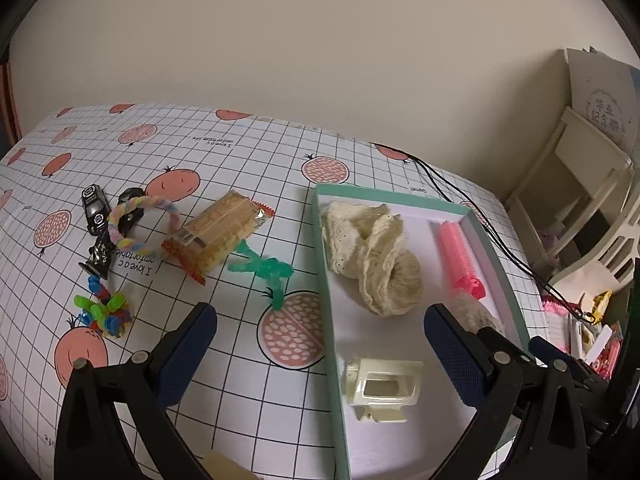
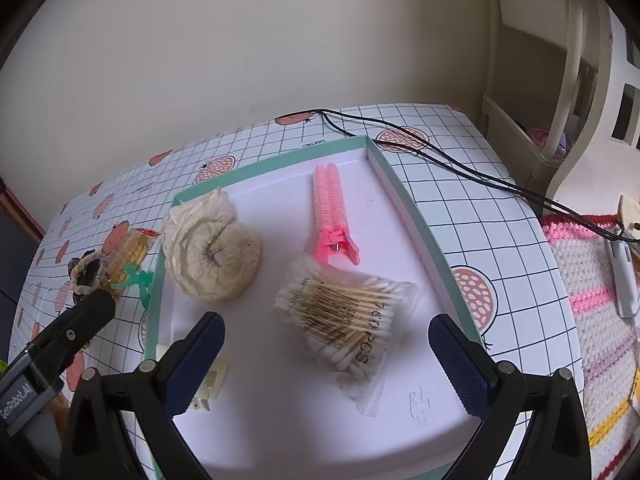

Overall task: Organize objects
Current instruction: 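Withdraw both grippers from the tray toward the colourful blocks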

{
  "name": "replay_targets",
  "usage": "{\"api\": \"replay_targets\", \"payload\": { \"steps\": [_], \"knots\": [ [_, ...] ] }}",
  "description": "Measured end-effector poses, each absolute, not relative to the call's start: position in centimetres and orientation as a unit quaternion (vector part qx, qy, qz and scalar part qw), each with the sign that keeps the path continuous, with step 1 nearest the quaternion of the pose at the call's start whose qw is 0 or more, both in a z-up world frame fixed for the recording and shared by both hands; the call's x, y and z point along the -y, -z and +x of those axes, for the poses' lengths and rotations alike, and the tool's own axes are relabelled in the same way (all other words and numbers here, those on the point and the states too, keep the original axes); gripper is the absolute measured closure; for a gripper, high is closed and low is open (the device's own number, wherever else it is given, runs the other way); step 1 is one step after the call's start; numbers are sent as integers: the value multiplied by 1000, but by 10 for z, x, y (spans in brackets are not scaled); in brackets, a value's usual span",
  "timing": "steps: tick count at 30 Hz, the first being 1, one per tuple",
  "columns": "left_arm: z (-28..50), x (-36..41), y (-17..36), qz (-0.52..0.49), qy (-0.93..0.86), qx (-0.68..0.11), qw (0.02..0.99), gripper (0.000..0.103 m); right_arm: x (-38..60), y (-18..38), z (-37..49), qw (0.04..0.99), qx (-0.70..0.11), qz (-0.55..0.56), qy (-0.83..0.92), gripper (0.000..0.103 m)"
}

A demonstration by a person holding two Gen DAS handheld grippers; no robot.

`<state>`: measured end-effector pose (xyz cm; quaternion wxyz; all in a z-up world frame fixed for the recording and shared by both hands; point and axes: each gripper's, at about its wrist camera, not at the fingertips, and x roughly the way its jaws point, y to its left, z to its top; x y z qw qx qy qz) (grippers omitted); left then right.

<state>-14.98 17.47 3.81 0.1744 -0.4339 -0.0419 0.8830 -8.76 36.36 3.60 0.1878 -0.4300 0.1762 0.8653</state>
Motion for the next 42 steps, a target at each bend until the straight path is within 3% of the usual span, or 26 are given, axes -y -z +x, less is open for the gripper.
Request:
{"api": "replay_targets", "payload": {
  "steps": [18, 32, 42],
  "knots": [
    [-155, -154, -47, -420, -890, 48, 170, 0, -354, -39, -92, 183, -171, -428, -868, 0],
    [-184, -43, -45, -438, -886, 129, 76, 0, -284, -82, -127, 111, -119, -383, -909, 0],
    [-190, 18, -35, -449, -871, 196, 39, 0, -228, -77, -163, 58, -84, -400, -911, 3]
  ]
}}
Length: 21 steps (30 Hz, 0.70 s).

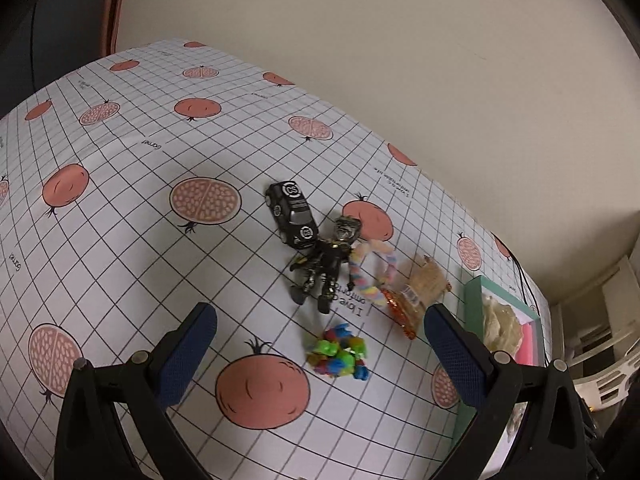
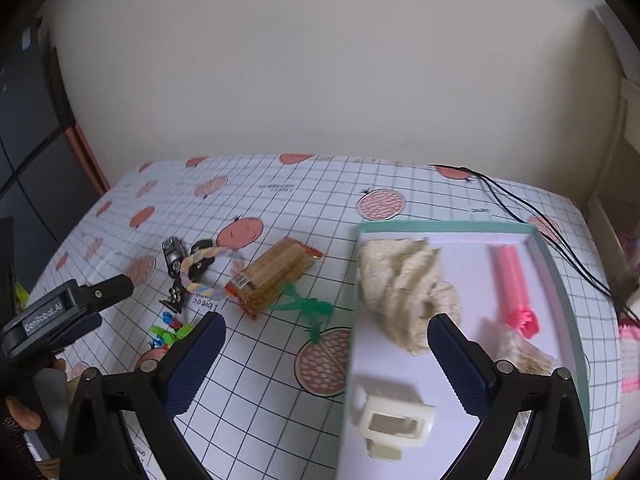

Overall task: Organize objects
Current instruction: 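Withdraw both grippers from the tray toward the colourful blocks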

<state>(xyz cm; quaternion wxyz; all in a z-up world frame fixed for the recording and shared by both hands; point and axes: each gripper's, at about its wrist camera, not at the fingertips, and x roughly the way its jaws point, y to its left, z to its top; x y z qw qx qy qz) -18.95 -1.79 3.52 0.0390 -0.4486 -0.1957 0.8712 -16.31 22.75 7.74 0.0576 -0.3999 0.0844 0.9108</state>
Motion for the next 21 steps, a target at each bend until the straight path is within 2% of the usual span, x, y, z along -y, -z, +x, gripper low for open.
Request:
{"api": "replay_targets", "payload": {
  "steps": [6, 11, 13, 16, 21],
  "knots": [
    [-193, 9, -30, -462, -866, 183, 48, 0, -222, -70, -177, 53, -78, -426, -900, 14],
    [-196, -6, -25, -486, -862, 139, 31, 0, -216, -62, -188, 39, -78, -441, -893, 25],
    [-198, -8, -25, -487, -863, 133, 19, 0, -212, -57, -194, 34, -70, -450, -890, 38],
    [-200, -10, -22, -496, -856, 142, 15, 0, -204, -51, -202, 31, -54, -465, -883, 50],
    [-204, -13, -21, -498, -856, 141, 8, 0, -201, -42, -214, 34, -54, -489, -870, 61]
  ]
}}
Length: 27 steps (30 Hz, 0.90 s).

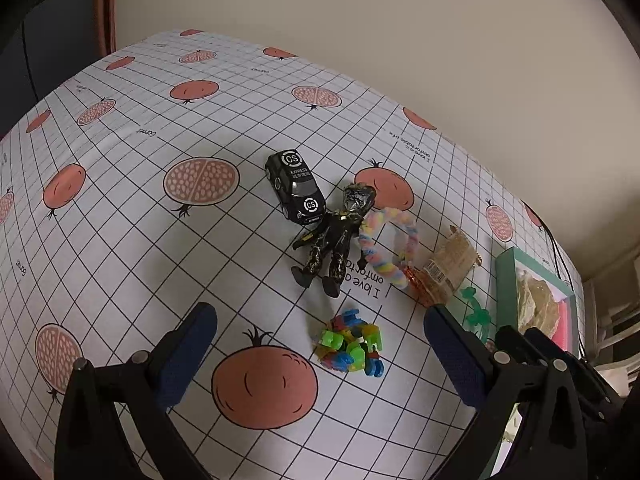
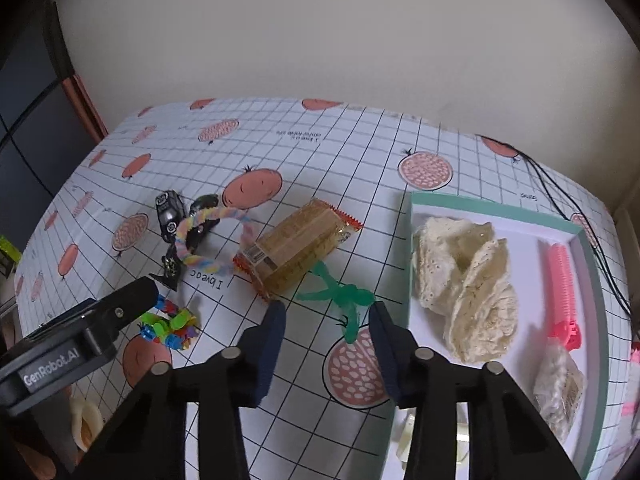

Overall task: Organize objects
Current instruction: 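Withdraw both grippers from the tray toward the colourful blocks, then grasp the colourful blocks with the left gripper while the right grasps the green toy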

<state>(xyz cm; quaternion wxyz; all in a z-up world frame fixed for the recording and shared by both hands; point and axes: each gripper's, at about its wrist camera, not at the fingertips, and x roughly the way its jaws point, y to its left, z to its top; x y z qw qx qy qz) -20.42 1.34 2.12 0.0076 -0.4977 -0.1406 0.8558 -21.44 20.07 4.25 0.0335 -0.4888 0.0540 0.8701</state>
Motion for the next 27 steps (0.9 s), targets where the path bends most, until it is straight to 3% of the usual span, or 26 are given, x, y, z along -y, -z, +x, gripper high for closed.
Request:
{"api": "replay_targets", "payload": {
  "steps": [14, 15, 17, 23, 27],
  "knots": [
    [-211, -23, -2, -530, -836, 138, 11, 6, -210, -16, -227, 57, -82, -521, -847, 79],
    [-211, -24, -2, -530, -837, 136, 11, 9, -211, -15, -227, 61, -83, -522, -847, 80],
    [-211, -26, -1, -533, -835, 132, 13, 29, -212, -12, -228, 63, -85, -526, -844, 81],
    [-210, -28, 2, -540, -832, 124, 12, 29, -216, -5, -227, 70, -89, -533, -838, 82],
    [-210, -30, 5, -543, -832, 114, 16, 38, -217, -1, -229, 72, -88, -536, -836, 84]
  ]
}}
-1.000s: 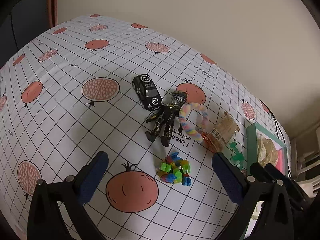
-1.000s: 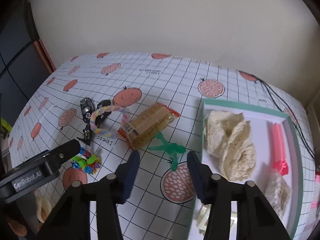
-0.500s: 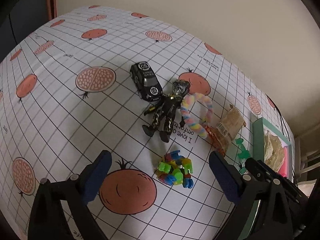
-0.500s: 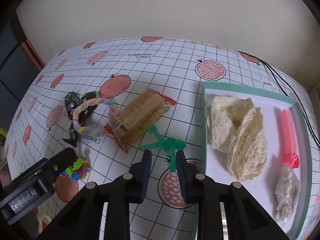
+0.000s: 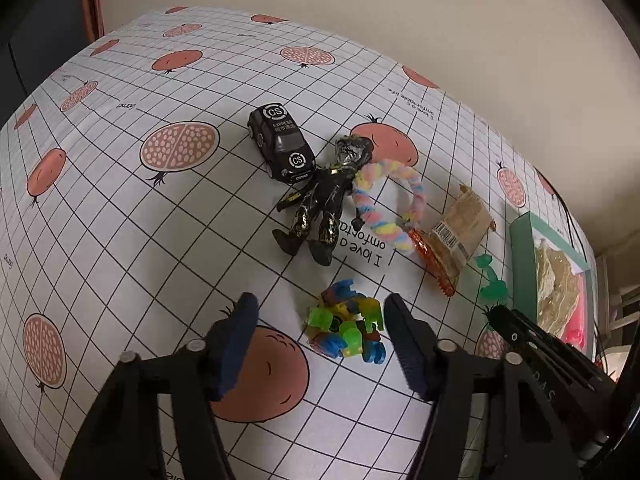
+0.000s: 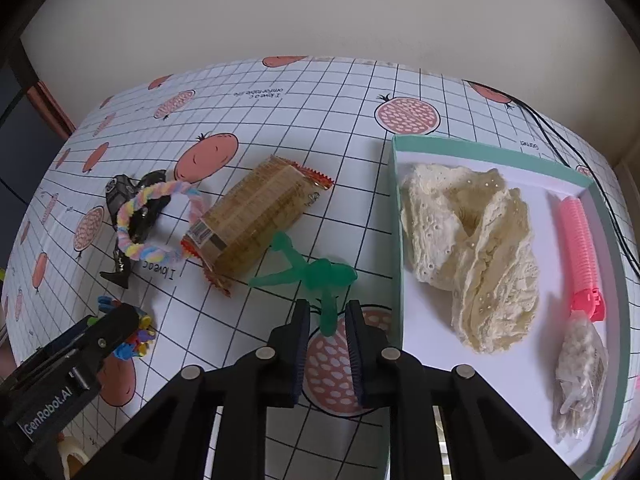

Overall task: Organize objects
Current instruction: 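Grasp the colourful blocks with the left gripper while the right grasps the green toy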

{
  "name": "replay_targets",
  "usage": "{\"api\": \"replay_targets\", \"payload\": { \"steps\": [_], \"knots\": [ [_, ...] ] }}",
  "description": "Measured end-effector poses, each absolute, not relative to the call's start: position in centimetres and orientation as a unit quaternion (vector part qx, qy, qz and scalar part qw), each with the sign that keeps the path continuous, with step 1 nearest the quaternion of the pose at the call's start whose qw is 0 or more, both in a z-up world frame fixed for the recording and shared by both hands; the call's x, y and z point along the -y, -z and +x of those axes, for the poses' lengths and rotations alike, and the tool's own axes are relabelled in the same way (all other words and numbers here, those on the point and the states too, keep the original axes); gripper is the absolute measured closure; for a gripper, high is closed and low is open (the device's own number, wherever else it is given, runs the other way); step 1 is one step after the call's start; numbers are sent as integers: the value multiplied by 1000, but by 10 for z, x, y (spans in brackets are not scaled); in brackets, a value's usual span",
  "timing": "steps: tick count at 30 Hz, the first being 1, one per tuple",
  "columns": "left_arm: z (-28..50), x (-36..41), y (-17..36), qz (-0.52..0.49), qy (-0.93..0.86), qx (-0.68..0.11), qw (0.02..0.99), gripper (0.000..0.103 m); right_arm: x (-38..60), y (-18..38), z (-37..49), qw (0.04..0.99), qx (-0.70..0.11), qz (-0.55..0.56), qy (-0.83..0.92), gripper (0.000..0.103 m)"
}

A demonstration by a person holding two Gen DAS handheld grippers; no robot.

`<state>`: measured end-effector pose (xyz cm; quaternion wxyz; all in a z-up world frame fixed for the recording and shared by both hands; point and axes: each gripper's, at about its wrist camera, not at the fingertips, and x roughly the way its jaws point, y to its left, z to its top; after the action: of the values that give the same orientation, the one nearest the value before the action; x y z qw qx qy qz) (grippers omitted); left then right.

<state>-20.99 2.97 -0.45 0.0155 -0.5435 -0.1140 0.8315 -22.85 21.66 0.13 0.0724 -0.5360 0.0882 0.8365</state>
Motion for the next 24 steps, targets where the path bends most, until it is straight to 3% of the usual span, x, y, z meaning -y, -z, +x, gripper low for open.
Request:
{"api": "replay_targets", "payload": {
  "steps": [17, 24],
  "knots": [
    [-212, -29, 17, -555, -825, 108, 17, 59, -216, 7, -229, 82, -82, -536, -836, 91],
    [-212, -26, 18, -554, -825, 110, 17, 60, -215, 7, -227, 78, -84, -532, -839, 93]
  ]
}}
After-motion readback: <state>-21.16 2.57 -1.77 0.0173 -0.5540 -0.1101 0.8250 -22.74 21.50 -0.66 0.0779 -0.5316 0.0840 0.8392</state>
